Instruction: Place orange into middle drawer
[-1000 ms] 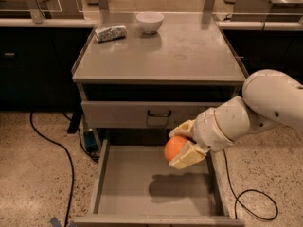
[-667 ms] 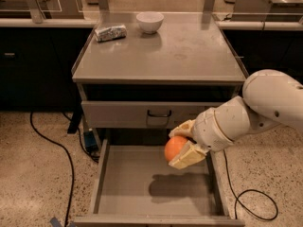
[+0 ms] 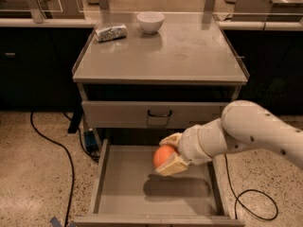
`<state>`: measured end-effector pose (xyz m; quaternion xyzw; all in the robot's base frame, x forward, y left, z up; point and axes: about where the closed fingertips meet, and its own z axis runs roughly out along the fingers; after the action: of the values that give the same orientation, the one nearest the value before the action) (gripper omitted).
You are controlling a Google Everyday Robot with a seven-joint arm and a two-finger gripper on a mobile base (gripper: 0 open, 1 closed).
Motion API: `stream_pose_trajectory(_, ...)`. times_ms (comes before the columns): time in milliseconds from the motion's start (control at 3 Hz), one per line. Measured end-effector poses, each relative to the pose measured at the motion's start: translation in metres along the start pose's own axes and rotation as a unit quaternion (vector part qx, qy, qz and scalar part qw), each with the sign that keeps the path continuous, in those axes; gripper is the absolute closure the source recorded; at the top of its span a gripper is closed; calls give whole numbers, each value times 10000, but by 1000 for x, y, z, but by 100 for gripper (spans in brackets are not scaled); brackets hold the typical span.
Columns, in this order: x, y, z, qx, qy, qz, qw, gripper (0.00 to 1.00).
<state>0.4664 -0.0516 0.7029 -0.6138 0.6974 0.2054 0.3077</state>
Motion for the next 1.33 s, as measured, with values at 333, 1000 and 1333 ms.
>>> stream_pose_trajectory(333, 16, -9, 57, 17, -94, 243, 9997, 100)
stream_pose_trajectory(1000, 59, 7, 130, 76, 338, 818, 9960, 100)
stream_pose_trajectory(1333, 81, 19, 143, -36, 307, 1180, 9925, 100)
